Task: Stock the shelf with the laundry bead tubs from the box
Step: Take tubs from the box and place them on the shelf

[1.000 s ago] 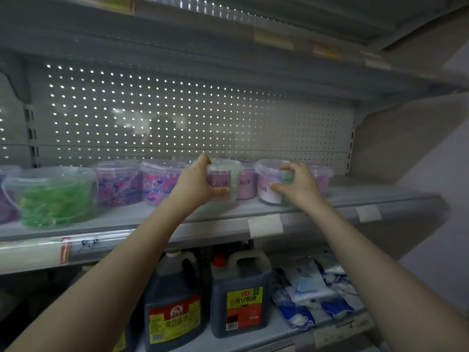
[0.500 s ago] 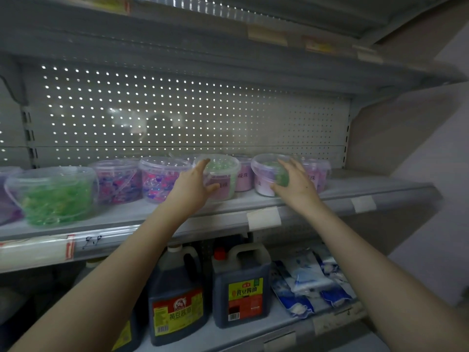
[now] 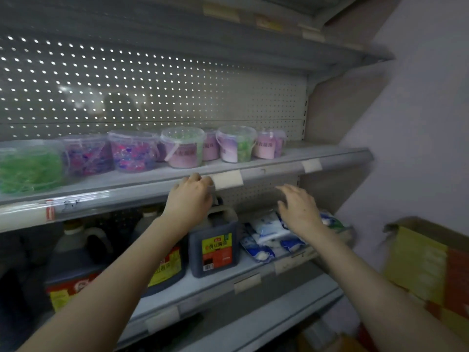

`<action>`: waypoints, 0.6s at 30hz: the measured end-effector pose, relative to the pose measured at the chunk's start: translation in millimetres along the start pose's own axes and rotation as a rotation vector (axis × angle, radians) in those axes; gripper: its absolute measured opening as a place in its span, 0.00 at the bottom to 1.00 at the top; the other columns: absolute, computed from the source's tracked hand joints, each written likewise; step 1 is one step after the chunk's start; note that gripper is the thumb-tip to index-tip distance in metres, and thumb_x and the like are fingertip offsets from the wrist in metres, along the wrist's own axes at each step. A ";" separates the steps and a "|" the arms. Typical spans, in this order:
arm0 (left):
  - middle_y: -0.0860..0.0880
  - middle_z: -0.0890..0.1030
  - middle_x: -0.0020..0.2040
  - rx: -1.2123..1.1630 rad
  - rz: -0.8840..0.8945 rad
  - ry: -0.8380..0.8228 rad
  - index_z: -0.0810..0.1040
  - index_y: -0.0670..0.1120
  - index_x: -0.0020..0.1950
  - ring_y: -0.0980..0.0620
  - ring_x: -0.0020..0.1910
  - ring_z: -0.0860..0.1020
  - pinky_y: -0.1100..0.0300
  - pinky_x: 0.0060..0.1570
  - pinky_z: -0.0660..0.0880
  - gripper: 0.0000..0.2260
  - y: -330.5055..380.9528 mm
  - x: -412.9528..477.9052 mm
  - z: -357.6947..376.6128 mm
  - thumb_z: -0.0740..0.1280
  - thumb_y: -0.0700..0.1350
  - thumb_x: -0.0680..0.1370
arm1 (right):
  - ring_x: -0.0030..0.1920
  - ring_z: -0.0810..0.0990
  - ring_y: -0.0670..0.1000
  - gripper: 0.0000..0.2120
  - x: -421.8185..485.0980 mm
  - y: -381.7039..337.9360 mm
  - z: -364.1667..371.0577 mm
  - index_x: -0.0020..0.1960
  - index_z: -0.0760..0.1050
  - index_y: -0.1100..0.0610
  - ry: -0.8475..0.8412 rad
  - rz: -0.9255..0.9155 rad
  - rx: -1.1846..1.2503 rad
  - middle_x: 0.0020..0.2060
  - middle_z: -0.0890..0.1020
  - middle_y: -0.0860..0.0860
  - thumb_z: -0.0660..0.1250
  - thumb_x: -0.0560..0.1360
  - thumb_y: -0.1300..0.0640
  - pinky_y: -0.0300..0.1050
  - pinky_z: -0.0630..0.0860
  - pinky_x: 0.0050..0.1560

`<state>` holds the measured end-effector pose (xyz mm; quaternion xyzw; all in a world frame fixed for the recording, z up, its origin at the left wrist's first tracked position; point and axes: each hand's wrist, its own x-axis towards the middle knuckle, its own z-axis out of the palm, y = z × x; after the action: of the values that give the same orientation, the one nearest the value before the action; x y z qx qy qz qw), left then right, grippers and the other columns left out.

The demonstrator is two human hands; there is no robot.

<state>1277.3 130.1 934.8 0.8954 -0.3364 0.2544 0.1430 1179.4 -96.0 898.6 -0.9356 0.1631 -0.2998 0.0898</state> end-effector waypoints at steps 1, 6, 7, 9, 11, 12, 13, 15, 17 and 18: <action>0.44 0.73 0.59 0.023 0.021 -0.027 0.72 0.46 0.63 0.41 0.58 0.73 0.49 0.52 0.70 0.14 5.8 -4.6 7.7 0.60 0.45 0.78 | 0.67 0.69 0.55 0.20 -11.1 7.9 1.6 0.70 0.67 0.54 -0.012 0.013 -0.017 0.67 0.72 0.53 0.61 0.78 0.58 0.53 0.66 0.67; 0.44 0.73 0.58 0.047 0.111 -0.122 0.72 0.46 0.61 0.41 0.57 0.73 0.50 0.52 0.68 0.12 40.1 -31.7 50.8 0.58 0.46 0.79 | 0.61 0.74 0.57 0.21 -78.5 52.7 13.4 0.65 0.72 0.54 -0.052 0.057 -0.099 0.59 0.78 0.55 0.63 0.72 0.61 0.51 0.71 0.60; 0.44 0.73 0.59 0.038 0.133 -0.163 0.72 0.46 0.61 0.41 0.57 0.72 0.50 0.53 0.68 0.12 49.0 -38.0 61.2 0.58 0.46 0.79 | 0.61 0.74 0.57 0.20 -95.2 63.2 16.4 0.64 0.73 0.54 -0.070 0.075 -0.123 0.59 0.78 0.55 0.63 0.72 0.61 0.51 0.71 0.60; 0.44 0.73 0.59 0.023 0.175 -0.235 0.72 0.47 0.62 0.41 0.58 0.72 0.50 0.54 0.68 0.13 66.3 -49.4 82.6 0.58 0.45 0.79 | 0.61 0.74 0.57 0.17 -127.8 83.7 21.0 0.63 0.73 0.55 -0.107 0.132 -0.169 0.59 0.78 0.54 0.62 0.74 0.60 0.50 0.69 0.59; 0.44 0.73 0.59 -0.011 0.219 -0.282 0.72 0.47 0.63 0.41 0.58 0.72 0.51 0.54 0.68 0.14 82.1 -60.1 104.9 0.59 0.45 0.78 | 0.62 0.72 0.56 0.17 -156.9 102.7 25.0 0.63 0.72 0.55 -0.165 0.203 -0.189 0.60 0.77 0.53 0.61 0.74 0.59 0.49 0.68 0.59; 0.44 0.74 0.59 -0.021 0.239 -0.303 0.73 0.48 0.63 0.41 0.59 0.72 0.51 0.54 0.68 0.14 90.2 -65.6 116.0 0.59 0.45 0.77 | 0.63 0.72 0.56 0.18 -170.7 112.2 27.2 0.64 0.72 0.54 -0.191 0.236 -0.191 0.61 0.76 0.53 0.60 0.75 0.59 0.49 0.67 0.60; 0.44 0.74 0.60 -0.025 0.261 -0.330 0.73 0.48 0.63 0.41 0.60 0.72 0.52 0.55 0.68 0.15 98.5 -70.7 127.9 0.60 0.46 0.77 | 0.64 0.71 0.56 0.19 -184.6 122.4 30.2 0.65 0.71 0.54 -0.204 0.270 -0.184 0.62 0.76 0.52 0.60 0.75 0.59 0.50 0.67 0.61; 0.45 0.72 0.63 -0.033 0.312 -0.393 0.72 0.48 0.64 0.42 0.62 0.71 0.51 0.57 0.68 0.15 115.9 -80.2 152.0 0.61 0.47 0.77 | 0.64 0.71 0.56 0.19 -212.3 141.5 36.2 0.65 0.72 0.53 -0.204 0.344 -0.170 0.63 0.75 0.52 0.61 0.75 0.59 0.50 0.66 0.63; 0.45 0.72 0.63 -0.060 0.359 -0.460 0.72 0.48 0.64 0.42 0.63 0.71 0.50 0.58 0.68 0.16 132.9 -88.5 176.2 0.61 0.47 0.77 | 0.65 0.69 0.55 0.19 -238.3 157.3 41.9 0.66 0.71 0.52 -0.224 0.434 -0.167 0.64 0.74 0.51 0.61 0.76 0.58 0.50 0.64 0.65; 0.45 0.72 0.63 -0.074 0.383 -0.492 0.72 0.48 0.64 0.42 0.62 0.72 0.49 0.58 0.69 0.16 141.5 -92.5 187.7 0.60 0.47 0.77 | 0.66 0.68 0.55 0.18 -250.0 164.2 44.5 0.66 0.70 0.52 -0.243 0.483 -0.173 0.65 0.73 0.51 0.60 0.76 0.58 0.51 0.63 0.67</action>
<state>1189.6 -4.8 740.1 0.8445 -0.5327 0.0398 0.0392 972.6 -155.9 686.2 -0.9029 0.3943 -0.1403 0.0976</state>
